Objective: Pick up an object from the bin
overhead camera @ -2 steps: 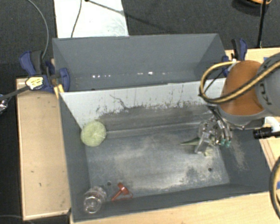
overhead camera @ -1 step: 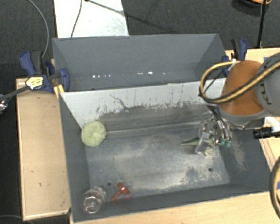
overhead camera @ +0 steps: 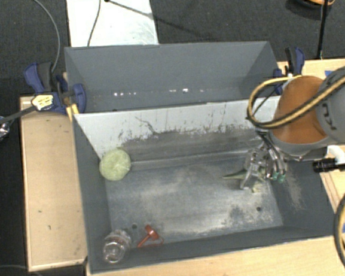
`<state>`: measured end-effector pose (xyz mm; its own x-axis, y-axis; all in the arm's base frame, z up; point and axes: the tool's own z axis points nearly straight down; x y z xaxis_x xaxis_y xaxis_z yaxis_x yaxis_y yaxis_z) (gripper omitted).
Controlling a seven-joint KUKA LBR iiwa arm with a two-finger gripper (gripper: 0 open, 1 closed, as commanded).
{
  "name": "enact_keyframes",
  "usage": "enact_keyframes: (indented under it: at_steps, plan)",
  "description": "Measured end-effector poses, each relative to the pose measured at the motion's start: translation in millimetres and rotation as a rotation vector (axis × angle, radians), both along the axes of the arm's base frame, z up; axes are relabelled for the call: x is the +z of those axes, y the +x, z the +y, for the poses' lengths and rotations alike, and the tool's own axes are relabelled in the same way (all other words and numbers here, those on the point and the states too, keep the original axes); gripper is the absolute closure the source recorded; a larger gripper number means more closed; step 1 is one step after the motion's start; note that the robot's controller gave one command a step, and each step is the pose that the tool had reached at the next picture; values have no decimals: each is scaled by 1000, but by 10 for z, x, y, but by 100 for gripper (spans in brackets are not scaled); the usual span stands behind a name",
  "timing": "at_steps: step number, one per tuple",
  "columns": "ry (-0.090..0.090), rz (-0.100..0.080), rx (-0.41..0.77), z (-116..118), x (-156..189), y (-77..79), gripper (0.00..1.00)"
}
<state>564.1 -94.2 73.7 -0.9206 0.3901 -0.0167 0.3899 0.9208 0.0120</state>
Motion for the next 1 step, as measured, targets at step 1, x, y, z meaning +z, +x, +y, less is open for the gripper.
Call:
enact_keyframes:
  at_steps: [1]
  plan:
    - [1,1,-11,-132,-3,-59,100]
